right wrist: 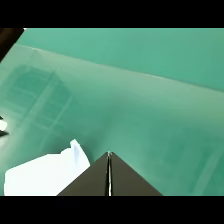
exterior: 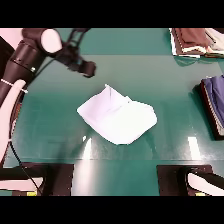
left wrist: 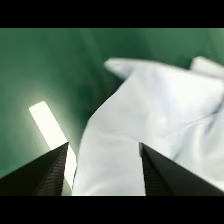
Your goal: Fold the shirts.
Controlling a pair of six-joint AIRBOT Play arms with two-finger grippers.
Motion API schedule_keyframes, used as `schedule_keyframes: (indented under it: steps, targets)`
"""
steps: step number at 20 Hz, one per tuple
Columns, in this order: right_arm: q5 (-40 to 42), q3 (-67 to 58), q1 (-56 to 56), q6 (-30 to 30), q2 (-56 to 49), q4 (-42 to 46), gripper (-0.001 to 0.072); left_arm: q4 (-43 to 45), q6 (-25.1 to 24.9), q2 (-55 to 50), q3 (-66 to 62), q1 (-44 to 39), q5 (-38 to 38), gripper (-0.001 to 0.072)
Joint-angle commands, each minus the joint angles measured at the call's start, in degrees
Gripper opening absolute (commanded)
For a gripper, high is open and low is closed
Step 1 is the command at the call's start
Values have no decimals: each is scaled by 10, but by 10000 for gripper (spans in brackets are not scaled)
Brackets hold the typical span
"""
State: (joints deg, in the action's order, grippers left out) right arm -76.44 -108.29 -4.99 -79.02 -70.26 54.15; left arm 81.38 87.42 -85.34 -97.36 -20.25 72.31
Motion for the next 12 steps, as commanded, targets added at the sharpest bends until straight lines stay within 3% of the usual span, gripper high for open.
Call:
schedule_keyframes:
  steps: [1,6,12]
  targets:
    - [-1,23,0,0,0,-1,18,-104,-14,-1,113,116,2,529]
    - [2,52,0,0,-1,-2,17,-115,-52,-4,275,144,-64,529]
    - [10,82,0,0,0,-2,18,-133,-56,-7,312,130,-103,528]
